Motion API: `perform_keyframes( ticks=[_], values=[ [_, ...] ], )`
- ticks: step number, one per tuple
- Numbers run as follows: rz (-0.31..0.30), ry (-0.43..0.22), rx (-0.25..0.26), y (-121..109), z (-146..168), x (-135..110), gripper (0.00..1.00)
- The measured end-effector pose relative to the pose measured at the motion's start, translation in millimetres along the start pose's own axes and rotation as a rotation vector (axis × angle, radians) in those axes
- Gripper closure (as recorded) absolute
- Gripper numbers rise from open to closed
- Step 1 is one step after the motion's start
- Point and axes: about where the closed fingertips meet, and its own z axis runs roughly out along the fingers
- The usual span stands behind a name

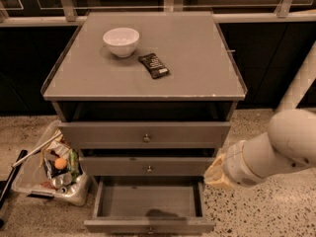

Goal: Close bottom drawer

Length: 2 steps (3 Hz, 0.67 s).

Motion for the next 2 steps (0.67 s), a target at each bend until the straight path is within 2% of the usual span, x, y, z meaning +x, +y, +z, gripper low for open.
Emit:
perform_keyframes(
  ticks=[1,2],
  values=[
    [-0.047,-0.026,0.078,-11,34,15,1.00],
    [-0.048,-0.005,0.172,-39,62,42,1.00]
  ],
)
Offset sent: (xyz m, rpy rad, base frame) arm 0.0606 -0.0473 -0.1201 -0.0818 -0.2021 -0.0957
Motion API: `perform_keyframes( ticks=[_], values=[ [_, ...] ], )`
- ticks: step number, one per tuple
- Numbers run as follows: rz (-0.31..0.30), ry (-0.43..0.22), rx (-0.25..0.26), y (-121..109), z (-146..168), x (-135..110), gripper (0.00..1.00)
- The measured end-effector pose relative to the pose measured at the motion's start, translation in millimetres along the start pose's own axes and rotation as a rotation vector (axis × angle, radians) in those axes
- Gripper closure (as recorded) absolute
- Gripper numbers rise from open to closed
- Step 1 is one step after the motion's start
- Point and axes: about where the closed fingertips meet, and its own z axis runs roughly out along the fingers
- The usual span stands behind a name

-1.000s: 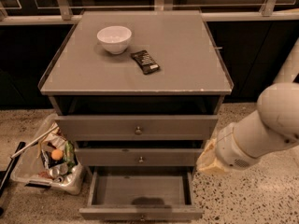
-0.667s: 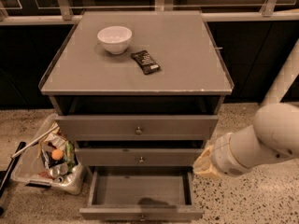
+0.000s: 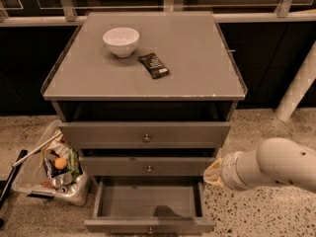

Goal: Close bottom drawer

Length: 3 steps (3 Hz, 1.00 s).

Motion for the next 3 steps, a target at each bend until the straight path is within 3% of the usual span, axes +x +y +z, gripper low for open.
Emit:
perform_keyframes(
  ticks=[1,3],
  values=[
    [0.005,0.004,-0.011,1,7,1,1.00],
    [0.081,0.041,-0.083,31,100,31,1.00]
  ],
)
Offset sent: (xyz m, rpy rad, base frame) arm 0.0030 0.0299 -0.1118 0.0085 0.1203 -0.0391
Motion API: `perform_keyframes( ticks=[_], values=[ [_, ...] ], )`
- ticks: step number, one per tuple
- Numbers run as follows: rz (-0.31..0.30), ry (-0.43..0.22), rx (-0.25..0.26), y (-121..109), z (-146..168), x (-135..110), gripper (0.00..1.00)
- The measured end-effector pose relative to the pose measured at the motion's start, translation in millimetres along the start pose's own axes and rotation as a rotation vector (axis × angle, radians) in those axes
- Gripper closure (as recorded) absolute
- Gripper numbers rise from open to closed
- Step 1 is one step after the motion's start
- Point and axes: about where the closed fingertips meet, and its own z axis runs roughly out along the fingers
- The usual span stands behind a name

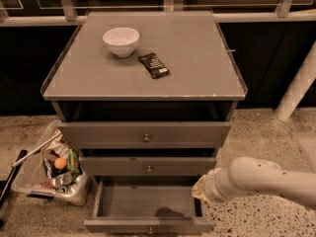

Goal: Close bottom drawer

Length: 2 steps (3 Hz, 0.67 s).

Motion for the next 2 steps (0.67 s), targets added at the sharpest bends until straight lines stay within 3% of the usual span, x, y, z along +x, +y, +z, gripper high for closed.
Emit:
perform_keyframes(
  ticks=[2],
  values=[
    [0.066,-0.015,0.014,17,99,44,1.00]
  ],
)
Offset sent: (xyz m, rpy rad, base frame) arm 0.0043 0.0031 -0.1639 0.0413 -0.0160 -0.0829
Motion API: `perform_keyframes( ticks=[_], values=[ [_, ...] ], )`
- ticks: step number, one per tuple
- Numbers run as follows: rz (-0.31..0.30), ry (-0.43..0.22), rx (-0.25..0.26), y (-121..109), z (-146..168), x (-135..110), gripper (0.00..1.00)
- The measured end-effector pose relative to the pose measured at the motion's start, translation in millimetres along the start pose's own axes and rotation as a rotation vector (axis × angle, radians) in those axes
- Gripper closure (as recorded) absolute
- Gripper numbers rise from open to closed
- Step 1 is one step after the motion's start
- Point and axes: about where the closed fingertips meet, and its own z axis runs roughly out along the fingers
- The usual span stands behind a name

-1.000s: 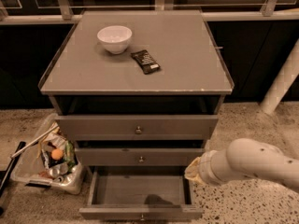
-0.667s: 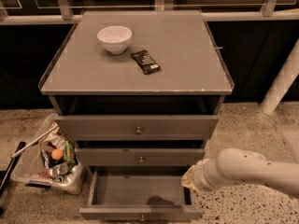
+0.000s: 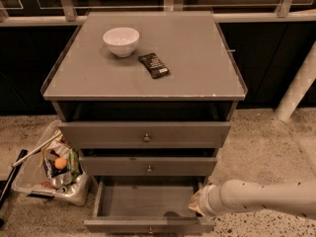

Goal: Close bottom drawer

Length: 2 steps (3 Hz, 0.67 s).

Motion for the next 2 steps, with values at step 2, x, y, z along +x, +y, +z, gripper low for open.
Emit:
perform_keyframes(
  ticks=[2],
  values=[
    [-0.018,-0.006,0.005,3.1,-4.7,-3.0,1.00]
  ],
)
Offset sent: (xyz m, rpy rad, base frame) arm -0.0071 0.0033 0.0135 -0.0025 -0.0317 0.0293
